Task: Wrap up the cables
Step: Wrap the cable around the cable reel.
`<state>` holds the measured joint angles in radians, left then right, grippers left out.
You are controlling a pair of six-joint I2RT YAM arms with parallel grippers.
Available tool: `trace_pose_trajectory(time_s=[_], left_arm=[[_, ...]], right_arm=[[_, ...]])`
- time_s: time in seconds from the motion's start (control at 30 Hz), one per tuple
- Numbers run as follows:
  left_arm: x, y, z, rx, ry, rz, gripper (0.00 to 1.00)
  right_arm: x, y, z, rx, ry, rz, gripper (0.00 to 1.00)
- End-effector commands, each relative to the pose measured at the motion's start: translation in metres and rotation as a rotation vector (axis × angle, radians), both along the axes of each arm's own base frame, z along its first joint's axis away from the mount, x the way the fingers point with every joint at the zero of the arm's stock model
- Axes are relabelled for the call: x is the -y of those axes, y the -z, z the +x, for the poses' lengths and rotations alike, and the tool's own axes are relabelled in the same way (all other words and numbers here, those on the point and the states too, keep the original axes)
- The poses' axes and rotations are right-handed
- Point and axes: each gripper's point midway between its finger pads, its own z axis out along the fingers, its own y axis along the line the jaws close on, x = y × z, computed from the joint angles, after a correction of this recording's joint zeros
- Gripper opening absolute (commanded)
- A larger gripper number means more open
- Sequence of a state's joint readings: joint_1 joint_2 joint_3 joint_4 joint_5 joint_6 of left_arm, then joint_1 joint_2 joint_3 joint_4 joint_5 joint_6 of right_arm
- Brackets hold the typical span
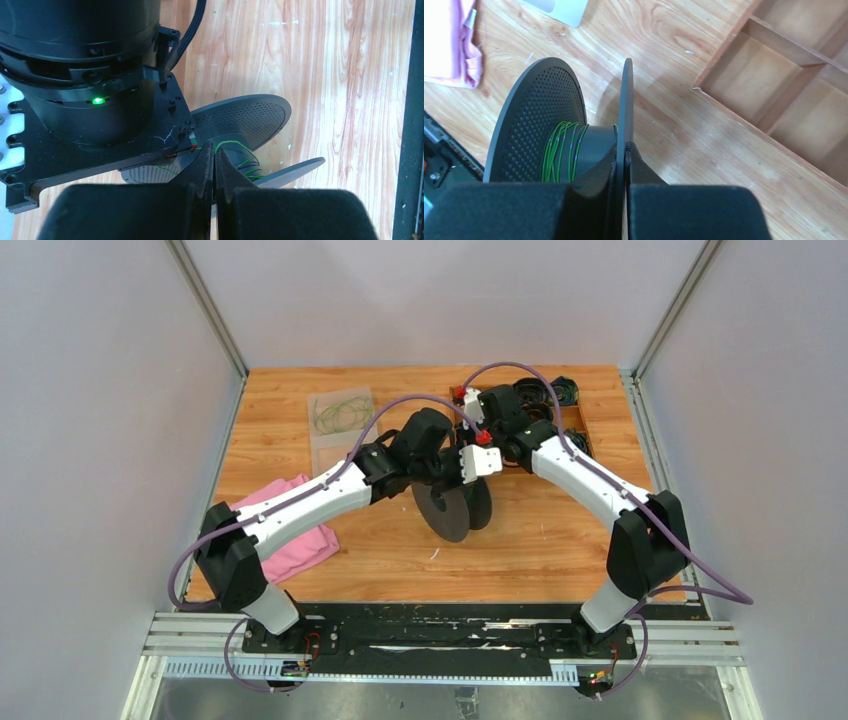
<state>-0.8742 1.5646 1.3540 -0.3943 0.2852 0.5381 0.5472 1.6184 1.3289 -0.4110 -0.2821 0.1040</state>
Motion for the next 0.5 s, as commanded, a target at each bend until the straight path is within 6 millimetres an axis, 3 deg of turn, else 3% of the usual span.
trace_pose_trajectory(time_s=[0.0,0.47], left_arm=[[-0.015,0.018,-0.01,-0.03,0.03,0.112,0.0],[-0.022,0.033,-0.027,-0.049,0.059,0.079,0.0]], right_arm=[[-0.011,0.009,-0.005,-0.086,-0.022,0.067,0.01],[0.003,0.003,0.003,-0.015,0.008,-0.009,0.05]])
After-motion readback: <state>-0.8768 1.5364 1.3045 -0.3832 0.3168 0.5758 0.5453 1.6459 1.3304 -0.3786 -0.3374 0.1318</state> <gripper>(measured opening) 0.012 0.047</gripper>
